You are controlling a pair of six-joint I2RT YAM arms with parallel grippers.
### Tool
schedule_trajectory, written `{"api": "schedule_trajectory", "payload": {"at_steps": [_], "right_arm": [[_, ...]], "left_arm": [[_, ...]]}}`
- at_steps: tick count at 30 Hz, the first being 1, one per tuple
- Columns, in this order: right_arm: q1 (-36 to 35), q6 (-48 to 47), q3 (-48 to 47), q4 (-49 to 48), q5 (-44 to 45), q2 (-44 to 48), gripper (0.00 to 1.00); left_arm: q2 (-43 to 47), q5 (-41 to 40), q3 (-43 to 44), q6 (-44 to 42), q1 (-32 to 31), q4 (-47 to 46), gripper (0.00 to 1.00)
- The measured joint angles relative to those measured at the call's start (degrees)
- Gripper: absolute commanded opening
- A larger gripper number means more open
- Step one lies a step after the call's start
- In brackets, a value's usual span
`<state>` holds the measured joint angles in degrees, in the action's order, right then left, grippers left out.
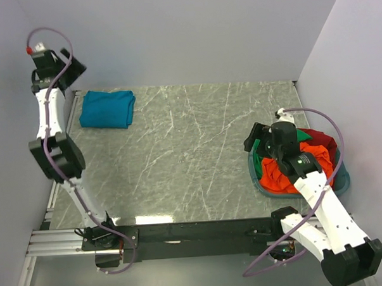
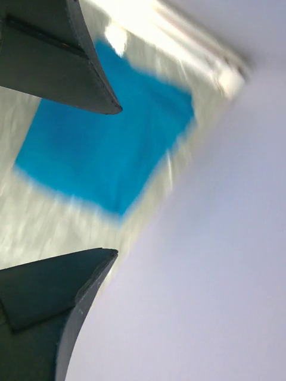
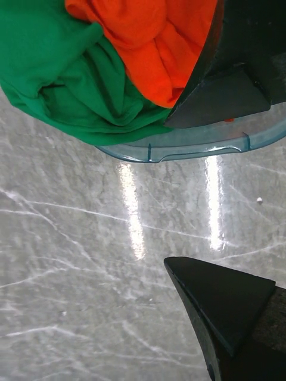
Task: Fold and stack the t-shirts
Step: Reset both grippers
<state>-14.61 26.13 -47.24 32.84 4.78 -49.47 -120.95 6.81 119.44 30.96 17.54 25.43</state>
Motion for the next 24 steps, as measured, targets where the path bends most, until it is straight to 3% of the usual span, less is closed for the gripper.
{"api": "schedule_trajectory", "payload": {"at_steps": [4,12,19,24], "right_arm": [[0.00,2.10,0.00,0.26,1.33,2.86,0.95],[0.02,4.04,0.37,-0.48,0.76,7.82,0.95],[0.02,3.87,6.27,-3.45,-0.59,10.03,0.95],[0.02,3.87,9.53,-4.52,0.02,12.31,0.95]], "left_arm": [[14.51,3.87,-6.56,2.86,-3.74,-3.34,0.99],[36.11,2.14,-34.07,3.82,-22.21,-9.77,0.99],[55.10,-7.10,-63.54,7.72,-35.45,-8.39,0.99],[66.90,-14.99,-70.12,11.41,-42.84,-3.04,1.00]]}}
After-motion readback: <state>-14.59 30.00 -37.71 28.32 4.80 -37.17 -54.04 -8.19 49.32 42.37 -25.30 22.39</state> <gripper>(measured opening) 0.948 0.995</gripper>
